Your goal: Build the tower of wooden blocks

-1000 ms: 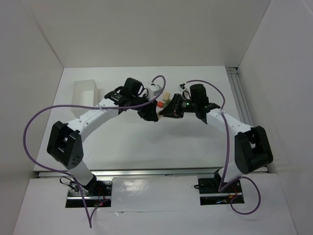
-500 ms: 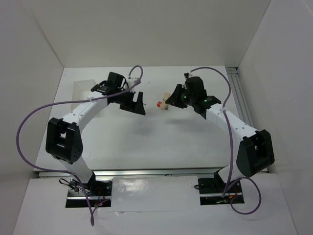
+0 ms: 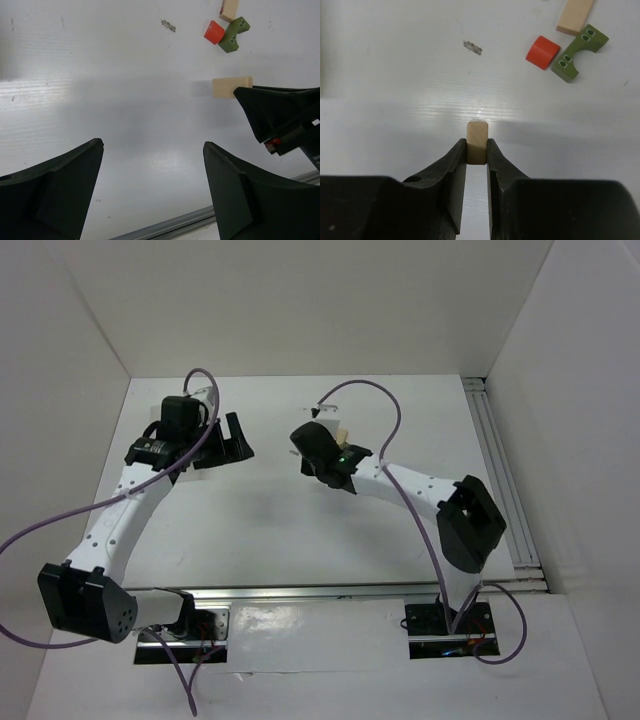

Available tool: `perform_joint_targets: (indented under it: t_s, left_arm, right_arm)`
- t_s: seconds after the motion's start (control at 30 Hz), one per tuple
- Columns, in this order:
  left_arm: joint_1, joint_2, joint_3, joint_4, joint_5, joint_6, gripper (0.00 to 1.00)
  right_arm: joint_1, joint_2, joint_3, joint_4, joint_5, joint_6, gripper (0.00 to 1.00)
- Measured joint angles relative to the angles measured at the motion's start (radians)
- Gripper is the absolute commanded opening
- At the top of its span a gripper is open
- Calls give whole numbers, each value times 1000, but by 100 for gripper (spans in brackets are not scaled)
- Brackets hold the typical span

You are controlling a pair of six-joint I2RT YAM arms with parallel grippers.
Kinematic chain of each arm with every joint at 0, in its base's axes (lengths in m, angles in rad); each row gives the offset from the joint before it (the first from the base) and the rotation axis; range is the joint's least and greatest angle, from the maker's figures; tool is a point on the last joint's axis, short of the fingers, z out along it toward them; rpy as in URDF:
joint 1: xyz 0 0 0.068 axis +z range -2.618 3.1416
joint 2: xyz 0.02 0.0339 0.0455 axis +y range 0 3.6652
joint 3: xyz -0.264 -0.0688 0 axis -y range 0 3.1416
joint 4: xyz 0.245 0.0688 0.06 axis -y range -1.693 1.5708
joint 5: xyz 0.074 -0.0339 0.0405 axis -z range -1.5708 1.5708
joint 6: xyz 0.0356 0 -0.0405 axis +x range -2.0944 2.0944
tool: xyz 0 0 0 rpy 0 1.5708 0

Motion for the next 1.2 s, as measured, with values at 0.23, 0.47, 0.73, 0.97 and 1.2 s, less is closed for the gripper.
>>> perform_joint_targets:
  t_s: [0.23, 0.47, 0.73, 0.97, 1.2]
  left_arm:
    - [8, -47, -72, -6, -37, -34, 94]
    - [9, -63, -113, 10, -17, -32, 93]
    - [9, -74, -137, 21, 11, -32, 93]
    - [9, -76, -152, 39, 14, -30, 93]
    - [9, -76, -161, 52, 17, -30, 93]
  right_arm:
    - [36, 74, 6, -51, 131, 46, 0]
    - [76, 98, 6, -61, 209, 92, 0]
    - [78, 140, -5, -108, 235, 137, 0]
    - [78, 145, -25, -116, 236, 151, 2]
    - [82, 146, -75, -106, 232, 140, 2]
